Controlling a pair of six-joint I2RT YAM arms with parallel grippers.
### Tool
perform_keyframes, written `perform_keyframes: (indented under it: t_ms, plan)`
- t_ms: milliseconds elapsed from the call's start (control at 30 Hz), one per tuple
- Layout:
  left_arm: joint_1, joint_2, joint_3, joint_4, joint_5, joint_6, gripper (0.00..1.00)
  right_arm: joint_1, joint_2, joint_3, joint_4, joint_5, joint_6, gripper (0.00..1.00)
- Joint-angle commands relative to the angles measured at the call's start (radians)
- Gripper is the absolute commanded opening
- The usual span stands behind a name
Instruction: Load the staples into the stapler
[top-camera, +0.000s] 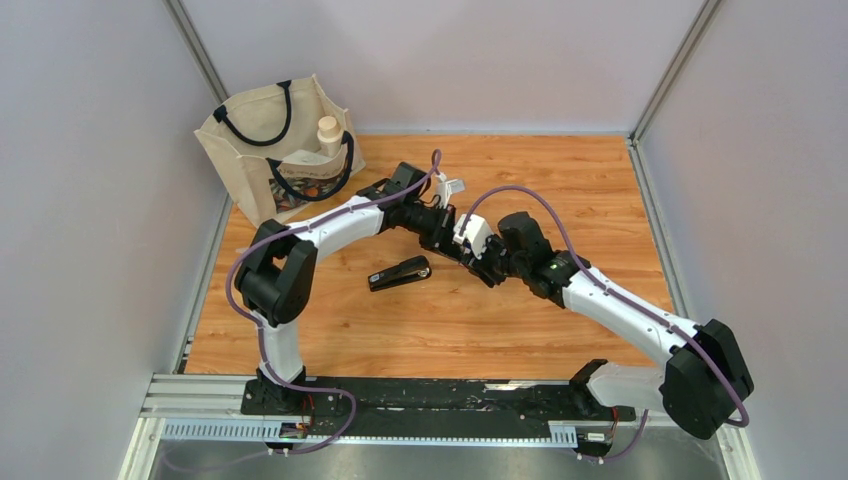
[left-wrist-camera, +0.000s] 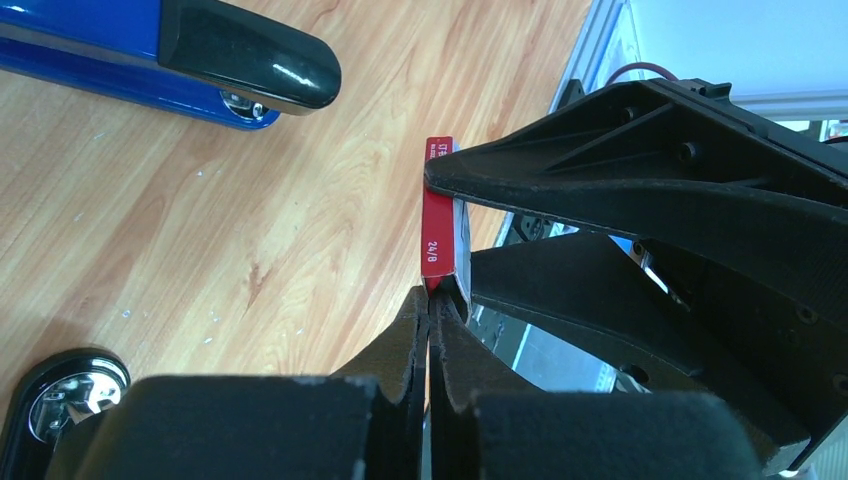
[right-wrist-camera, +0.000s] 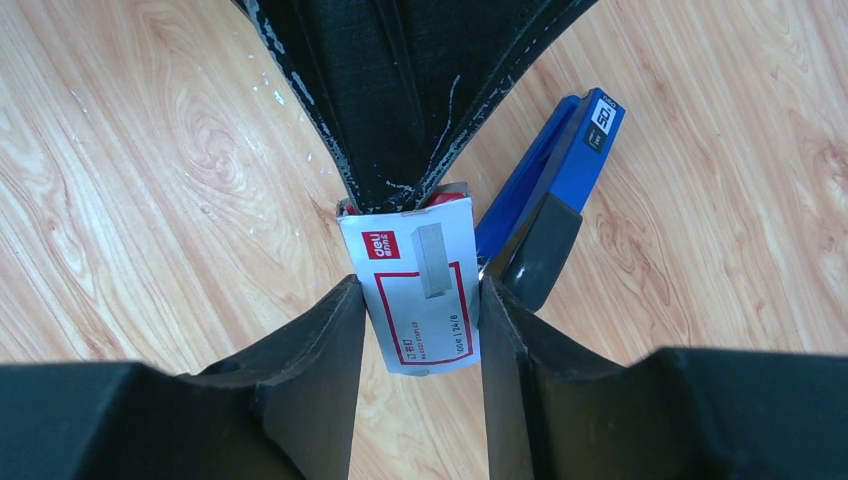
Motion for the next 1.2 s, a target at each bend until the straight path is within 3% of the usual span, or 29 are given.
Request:
perform_keyframes:
  t_ms: [0,1167]
  plan:
    - [0.018,-0.063,-0.024,-0.041,0.002,0.040,0.00,-0.017,-0.026,-0.016,0.002,0.032,-0.046,0.39]
    - [0.075,-0.159,-0.093,-0.003,0.034,0.033,0.12,-0.053,0.065,-0.042,-0.187,-0.008,-0.106,0.42]
